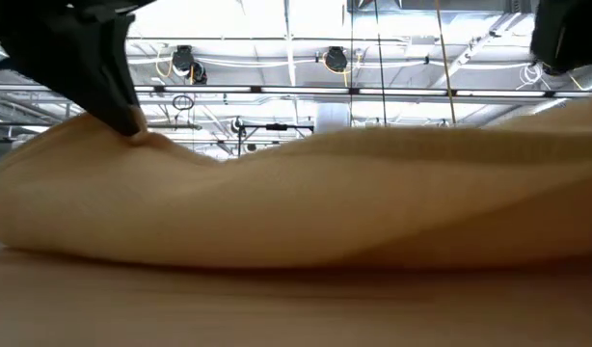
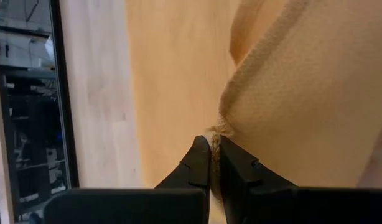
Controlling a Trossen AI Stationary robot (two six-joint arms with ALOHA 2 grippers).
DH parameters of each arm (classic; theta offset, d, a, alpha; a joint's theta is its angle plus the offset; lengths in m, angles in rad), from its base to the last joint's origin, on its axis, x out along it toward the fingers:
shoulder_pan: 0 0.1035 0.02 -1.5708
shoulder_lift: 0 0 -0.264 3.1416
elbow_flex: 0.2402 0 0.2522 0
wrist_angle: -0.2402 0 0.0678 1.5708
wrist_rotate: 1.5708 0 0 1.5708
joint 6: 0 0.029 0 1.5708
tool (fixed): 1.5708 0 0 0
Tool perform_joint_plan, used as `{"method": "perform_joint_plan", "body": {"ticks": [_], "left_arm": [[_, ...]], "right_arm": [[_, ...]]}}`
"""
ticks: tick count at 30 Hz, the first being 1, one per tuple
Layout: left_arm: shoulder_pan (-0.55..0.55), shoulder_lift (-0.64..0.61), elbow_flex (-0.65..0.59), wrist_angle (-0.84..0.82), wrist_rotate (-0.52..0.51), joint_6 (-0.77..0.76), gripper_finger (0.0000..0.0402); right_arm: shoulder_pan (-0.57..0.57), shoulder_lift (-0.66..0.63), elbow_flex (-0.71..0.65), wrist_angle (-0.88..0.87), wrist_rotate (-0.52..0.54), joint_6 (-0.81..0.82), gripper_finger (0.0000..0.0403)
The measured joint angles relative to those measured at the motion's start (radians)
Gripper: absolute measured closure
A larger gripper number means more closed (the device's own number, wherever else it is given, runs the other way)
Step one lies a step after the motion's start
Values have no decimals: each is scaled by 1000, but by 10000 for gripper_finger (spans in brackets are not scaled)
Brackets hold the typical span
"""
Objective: Roll towel
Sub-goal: Roll the yellow towel
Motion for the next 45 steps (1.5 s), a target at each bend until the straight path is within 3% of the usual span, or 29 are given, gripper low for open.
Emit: {"method": "perform_joint_plan", "body": {"ticks": [4, 10, 14, 20, 28, 37, 40, 45], "left_arm": [[-10, 0, 0, 0, 0, -44, 386], [0, 0, 0, 7, -1, -49, 386], [13, 0, 0, 7, -5, -48, 386], [14, 0, 0, 7, -5, -48, 386], [14, 0, 0, 8, -3, -48, 386], [14, 0, 0, 19, 21, -48, 386], [14, 0, 0, 19, 22, -48, 386], [14, 0, 0, 20, 25, -48, 386]], "right_arm": [[33, -37, 2, -67, 65, -73, 336], [44, -37, 2, -131, 138, -195, 237], [74, -37, 2, -131, 108, -264, 201], [237, -37, 2, -124, 119, -282, 196], [404, -25, 2, -107, 387, -375, 202], [418, 86, 2, -37, 448, -553, 235], [418, 111, 2, -38, 510, -555, 232], [424, 160, 2, -11, 494, -537, 207]]}}
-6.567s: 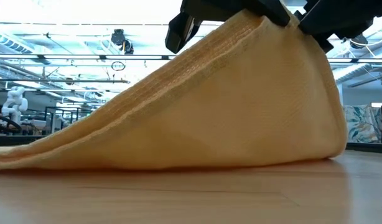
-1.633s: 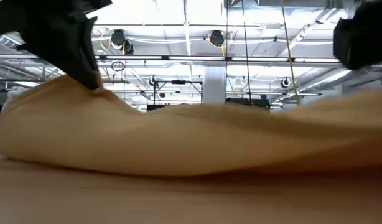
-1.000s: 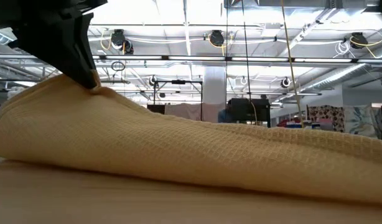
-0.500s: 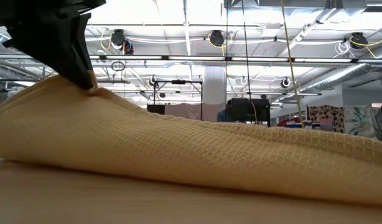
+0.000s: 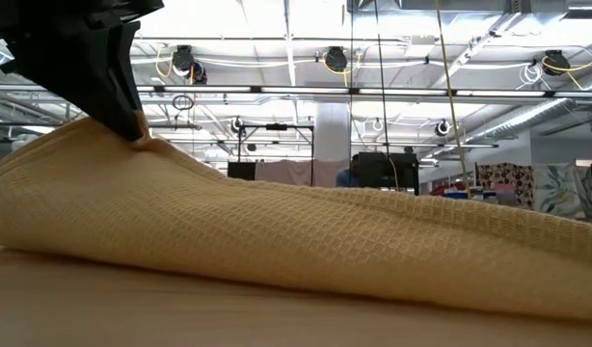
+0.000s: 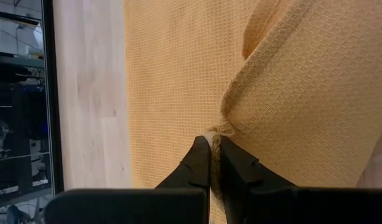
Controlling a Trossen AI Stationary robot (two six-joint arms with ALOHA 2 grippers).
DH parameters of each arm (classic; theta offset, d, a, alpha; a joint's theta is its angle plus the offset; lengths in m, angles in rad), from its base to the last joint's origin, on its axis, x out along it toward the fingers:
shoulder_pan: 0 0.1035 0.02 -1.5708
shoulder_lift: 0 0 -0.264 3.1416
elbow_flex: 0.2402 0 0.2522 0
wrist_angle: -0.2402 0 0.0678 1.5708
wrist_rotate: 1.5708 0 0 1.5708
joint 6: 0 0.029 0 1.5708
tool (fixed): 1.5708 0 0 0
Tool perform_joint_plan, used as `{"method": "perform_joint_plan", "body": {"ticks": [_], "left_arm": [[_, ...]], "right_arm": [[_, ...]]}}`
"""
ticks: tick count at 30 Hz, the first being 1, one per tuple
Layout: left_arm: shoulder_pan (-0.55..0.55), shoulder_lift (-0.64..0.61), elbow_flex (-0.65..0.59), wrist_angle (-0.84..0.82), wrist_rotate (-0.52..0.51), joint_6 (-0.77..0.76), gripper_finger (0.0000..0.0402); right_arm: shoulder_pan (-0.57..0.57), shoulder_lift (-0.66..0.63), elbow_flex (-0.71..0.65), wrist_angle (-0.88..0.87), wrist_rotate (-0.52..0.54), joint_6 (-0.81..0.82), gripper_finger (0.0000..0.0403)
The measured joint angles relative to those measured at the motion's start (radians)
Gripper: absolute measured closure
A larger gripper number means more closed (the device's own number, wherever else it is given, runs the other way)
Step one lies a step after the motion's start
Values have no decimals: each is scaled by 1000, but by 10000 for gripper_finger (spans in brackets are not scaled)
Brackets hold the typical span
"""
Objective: Roll towel
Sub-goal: Roll the yellow towel
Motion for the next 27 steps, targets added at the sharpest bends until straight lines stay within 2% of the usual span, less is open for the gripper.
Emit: {"method": "perform_joint_plan", "body": {"ticks": [4, 9, 16, 25, 27], "left_arm": [[0, 0, 0, 0, 11, 0, 386], [0, 0, 0, 0, 28, 1, 386], [0, 0, 0, 0, 29, 9, 386], [0, 0, 0, 4, 45, 6, 386], [0, 0, 0, 4, 46, 6, 386]], "right_arm": [[17, 26, 1, 57, -7, -26, 198], [20, 53, 1, 62, 18, -39, 217], [18, 90, 4, 84, 36, -20, 274], [17, 97, 3, 103, 43, 58, 386], [17, 98, 2, 126, 40, 85, 396]]}}
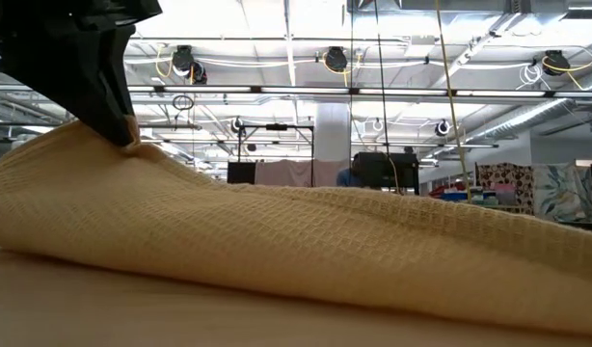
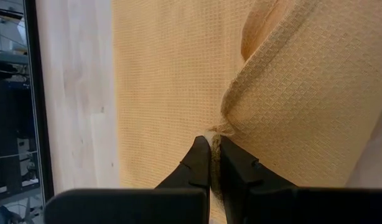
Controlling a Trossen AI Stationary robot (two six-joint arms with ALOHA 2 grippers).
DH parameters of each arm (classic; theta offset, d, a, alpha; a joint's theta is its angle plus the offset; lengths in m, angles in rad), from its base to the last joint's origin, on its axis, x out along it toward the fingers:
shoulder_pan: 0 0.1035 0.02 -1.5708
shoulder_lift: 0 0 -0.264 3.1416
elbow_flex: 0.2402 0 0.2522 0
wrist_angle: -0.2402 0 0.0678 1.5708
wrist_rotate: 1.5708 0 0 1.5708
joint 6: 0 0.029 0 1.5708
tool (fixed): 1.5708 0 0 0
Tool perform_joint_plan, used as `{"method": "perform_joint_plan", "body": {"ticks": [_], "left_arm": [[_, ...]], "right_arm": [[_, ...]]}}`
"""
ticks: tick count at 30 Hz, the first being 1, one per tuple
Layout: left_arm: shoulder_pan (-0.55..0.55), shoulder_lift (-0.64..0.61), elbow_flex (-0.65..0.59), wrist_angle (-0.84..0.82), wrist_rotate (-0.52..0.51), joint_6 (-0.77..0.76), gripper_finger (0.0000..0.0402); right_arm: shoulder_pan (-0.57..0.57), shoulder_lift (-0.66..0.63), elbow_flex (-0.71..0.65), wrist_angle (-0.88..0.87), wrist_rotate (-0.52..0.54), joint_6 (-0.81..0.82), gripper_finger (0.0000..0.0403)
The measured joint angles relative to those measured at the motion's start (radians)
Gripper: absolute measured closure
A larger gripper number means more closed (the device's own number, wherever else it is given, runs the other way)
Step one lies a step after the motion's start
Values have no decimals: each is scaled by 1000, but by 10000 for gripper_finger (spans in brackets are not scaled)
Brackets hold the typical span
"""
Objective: Roll towel
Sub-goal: Roll the yellow towel
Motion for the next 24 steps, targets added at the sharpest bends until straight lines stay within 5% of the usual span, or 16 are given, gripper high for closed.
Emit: {"method": "perform_joint_plan", "body": {"ticks": [9, 24], "left_arm": [[-3, 0, 51, -24, 36, -6, 386], [-14, 0, 244, -33, 187, -143, 386]], "right_arm": [[0, -95, -4, 19, -95, 200, 401], [-20, -444, -3, -72, -81, 327, 402]]}}
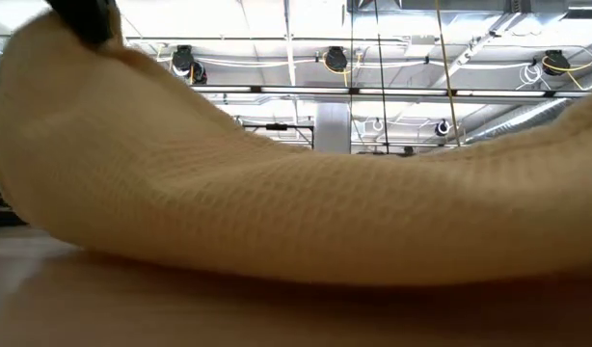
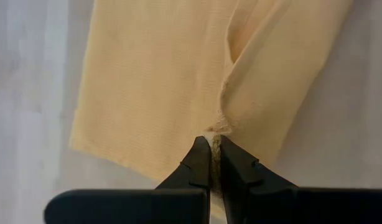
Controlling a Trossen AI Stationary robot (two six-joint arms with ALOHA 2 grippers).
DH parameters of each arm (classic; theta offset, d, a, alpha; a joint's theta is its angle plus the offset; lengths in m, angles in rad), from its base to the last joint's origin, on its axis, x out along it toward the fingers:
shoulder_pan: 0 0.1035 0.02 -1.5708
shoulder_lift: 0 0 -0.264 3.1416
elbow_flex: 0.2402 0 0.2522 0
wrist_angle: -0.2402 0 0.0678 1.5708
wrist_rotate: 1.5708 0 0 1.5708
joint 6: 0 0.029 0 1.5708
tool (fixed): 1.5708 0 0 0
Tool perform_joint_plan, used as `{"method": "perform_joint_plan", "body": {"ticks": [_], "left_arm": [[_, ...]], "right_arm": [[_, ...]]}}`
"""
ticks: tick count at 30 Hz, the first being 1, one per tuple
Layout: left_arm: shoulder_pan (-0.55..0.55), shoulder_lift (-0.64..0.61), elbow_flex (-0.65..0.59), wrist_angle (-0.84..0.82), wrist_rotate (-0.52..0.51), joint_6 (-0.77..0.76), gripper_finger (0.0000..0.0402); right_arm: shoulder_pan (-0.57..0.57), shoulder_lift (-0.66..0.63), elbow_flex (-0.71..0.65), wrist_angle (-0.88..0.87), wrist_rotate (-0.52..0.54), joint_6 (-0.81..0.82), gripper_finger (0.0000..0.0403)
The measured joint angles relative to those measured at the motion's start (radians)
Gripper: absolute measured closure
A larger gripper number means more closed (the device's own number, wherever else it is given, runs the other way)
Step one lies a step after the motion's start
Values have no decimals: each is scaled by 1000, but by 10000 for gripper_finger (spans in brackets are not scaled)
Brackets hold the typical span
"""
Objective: Roll towel
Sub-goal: Roll the yellow towel
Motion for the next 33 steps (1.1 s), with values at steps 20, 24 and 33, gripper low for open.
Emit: {"method": "perform_joint_plan", "body": {"ticks": [20, 24, 33], "left_arm": [[-88, -1, 302, -26, 66, -195, 386], [-128, 0, 302, 17, 61, -275, 386], [-145, 19, 302, -17, -103, -335, 386]], "right_arm": [[-23, -300, 1, -163, -128, 143, 403], [-8, -281, 2, -114, -190, 176, 402], [13, -224, 2, -237, -130, 179, 402]]}}
